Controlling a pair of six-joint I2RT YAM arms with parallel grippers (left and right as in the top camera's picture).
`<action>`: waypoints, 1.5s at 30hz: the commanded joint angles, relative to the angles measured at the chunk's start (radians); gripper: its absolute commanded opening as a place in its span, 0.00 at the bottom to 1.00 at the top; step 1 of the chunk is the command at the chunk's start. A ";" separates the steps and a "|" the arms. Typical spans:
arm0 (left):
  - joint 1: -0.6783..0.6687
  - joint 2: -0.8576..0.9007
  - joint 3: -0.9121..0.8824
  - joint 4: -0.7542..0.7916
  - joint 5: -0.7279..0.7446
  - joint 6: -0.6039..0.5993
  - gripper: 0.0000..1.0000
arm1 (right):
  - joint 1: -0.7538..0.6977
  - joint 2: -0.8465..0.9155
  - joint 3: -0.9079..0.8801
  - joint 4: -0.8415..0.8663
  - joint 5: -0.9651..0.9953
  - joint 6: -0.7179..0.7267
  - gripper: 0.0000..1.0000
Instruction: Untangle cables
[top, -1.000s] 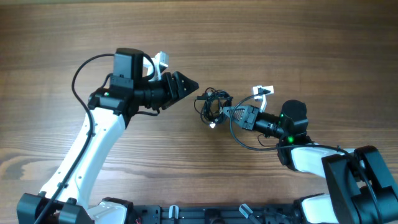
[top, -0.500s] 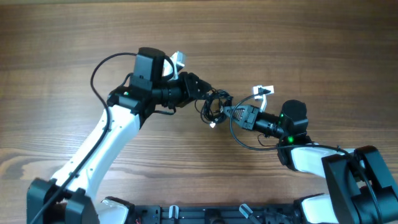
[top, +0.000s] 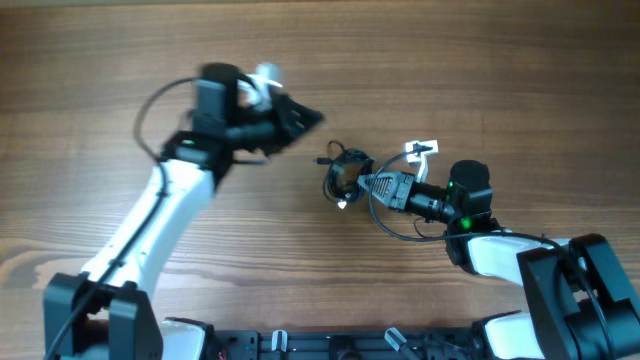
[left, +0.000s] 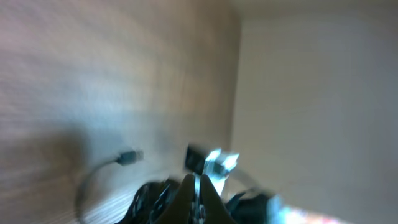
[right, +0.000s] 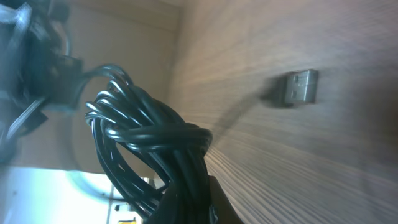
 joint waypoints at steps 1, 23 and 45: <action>0.204 -0.009 0.010 0.011 0.089 -0.199 0.04 | 0.000 0.003 -0.002 0.001 0.024 -0.014 0.05; -0.080 0.054 0.010 -0.226 -0.028 0.298 0.24 | 0.000 0.003 -0.002 0.002 0.021 -0.010 0.05; -0.235 0.090 0.009 -0.436 -1.074 0.433 0.10 | -0.001 0.003 -0.002 0.169 0.003 0.027 0.05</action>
